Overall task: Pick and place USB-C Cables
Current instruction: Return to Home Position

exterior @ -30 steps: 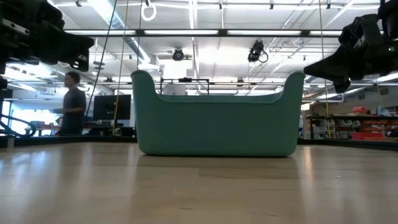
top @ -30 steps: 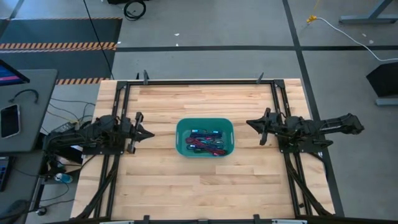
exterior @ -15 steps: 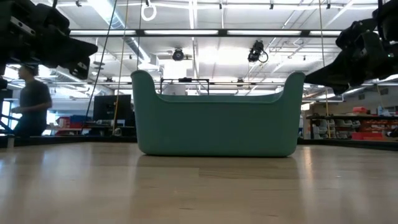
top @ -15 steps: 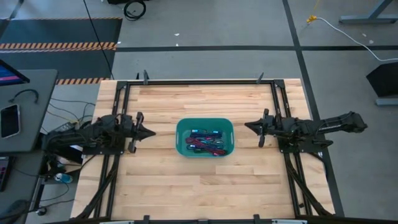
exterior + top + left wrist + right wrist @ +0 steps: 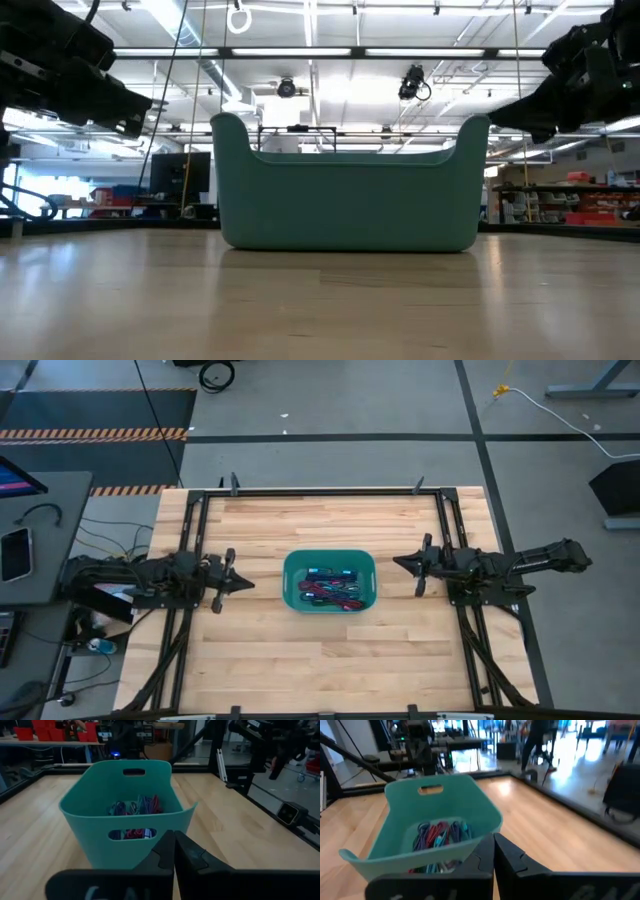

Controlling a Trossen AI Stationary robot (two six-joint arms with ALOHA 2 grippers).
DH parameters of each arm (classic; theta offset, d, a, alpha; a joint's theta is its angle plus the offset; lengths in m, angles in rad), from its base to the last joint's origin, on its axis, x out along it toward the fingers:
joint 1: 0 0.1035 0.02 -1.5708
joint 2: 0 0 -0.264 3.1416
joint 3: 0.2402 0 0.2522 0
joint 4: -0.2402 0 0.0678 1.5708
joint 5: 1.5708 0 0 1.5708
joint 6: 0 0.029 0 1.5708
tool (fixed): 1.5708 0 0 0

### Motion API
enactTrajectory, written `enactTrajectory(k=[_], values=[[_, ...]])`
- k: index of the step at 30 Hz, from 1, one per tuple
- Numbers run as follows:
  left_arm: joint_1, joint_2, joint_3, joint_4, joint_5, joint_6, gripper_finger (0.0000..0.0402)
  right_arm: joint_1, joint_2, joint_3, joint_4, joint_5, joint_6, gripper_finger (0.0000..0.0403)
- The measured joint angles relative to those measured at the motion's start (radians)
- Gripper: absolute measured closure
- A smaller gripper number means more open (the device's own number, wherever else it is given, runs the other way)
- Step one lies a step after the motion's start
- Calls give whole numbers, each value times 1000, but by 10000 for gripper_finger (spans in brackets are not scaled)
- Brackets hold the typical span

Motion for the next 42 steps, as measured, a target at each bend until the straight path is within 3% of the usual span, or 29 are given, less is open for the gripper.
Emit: enactTrajectory(k=[7,13,20,29,32,36,39,42], values=[[-9,2,0,-28,-1,1,398,0,0,0,67,-7,-140,389],[-9,0,0,-26,3,-2,395,0,0,0,75,-10,-111,393],[-9,2,0,-24,26,-137,384,0,0,0,76,-9,-126,391],[-9,2,0,-22,28,-62,388,0,0,0,81,-5,-158,391],[-23,2,10,1,75,-12,386,0,0,0,137,-18,-174,391],[-46,1,105,-88,44,61,382,0,-1,0,233,-59,-240,391],[-64,2,174,-249,-50,103,383,0,0,0,219,-61,-265,391],[-90,1,199,-329,-41,130,383,0,0,0,174,-115,-262,391]])
